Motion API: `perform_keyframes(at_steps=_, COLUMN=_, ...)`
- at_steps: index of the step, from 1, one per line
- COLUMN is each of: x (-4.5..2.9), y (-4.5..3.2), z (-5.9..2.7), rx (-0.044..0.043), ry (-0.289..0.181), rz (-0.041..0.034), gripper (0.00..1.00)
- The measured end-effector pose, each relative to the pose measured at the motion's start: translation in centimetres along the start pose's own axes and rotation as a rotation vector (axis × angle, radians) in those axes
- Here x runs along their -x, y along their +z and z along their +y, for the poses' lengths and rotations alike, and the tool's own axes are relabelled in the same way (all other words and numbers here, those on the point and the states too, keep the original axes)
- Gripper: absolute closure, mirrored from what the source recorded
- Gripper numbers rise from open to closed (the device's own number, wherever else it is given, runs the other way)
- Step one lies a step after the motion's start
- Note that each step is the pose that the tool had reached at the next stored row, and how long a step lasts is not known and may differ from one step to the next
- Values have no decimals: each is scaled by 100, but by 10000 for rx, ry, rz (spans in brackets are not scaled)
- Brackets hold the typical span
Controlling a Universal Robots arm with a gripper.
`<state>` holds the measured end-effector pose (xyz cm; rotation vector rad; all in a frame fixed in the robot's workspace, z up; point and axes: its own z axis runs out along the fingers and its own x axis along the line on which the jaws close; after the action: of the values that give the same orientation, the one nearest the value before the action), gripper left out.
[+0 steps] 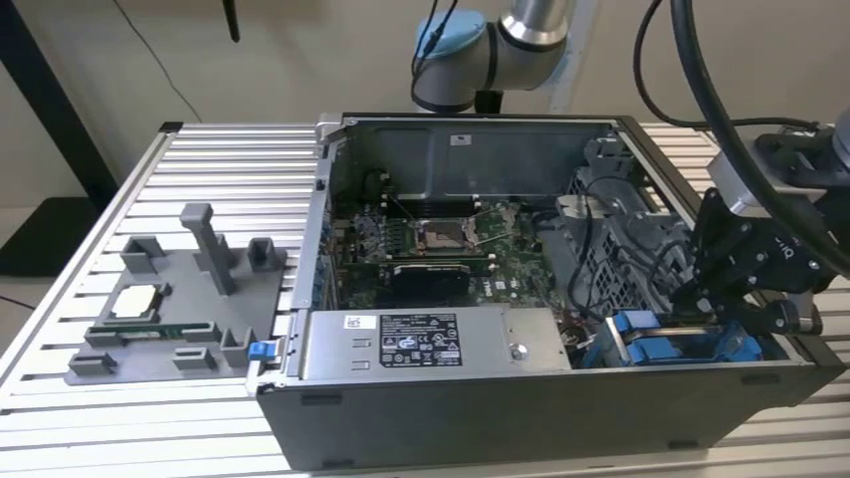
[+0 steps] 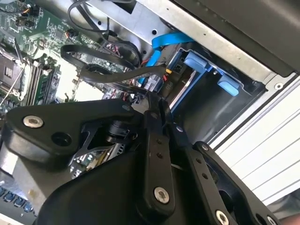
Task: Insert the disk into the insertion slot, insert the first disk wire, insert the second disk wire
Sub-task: 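Insert the second disk wire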
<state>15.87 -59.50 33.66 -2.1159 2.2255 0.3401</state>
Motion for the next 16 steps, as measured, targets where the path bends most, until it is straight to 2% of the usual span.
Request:
perform_keyframes(at_steps=3, x=-9, y=37, z=-4, rx=-1, ry=3, rz=18, gripper=100)
perform_keyframes(at_steps=6, x=-12, y=42, z=-5, rx=-3, ry=0, rz=-13, gripper=100)
perform_keyframes(at_steps=7, x=-13, y=52, z=-7, rx=-1, ry=-5, rz=-51, gripper=0)
perform_keyframes(at_steps=9, x=-9, y=37, z=-5, rx=4, ry=-7, rz=-64, gripper=0)
perform_keyframes(at_steps=11, x=0, y=-13, z=2, rx=6, ry=-8, rz=-83, gripper=0)
perform_keyframes(at_steps=16, x=37, y=-200, z=26, rx=7, ry=-12, rz=-116, gripper=0)
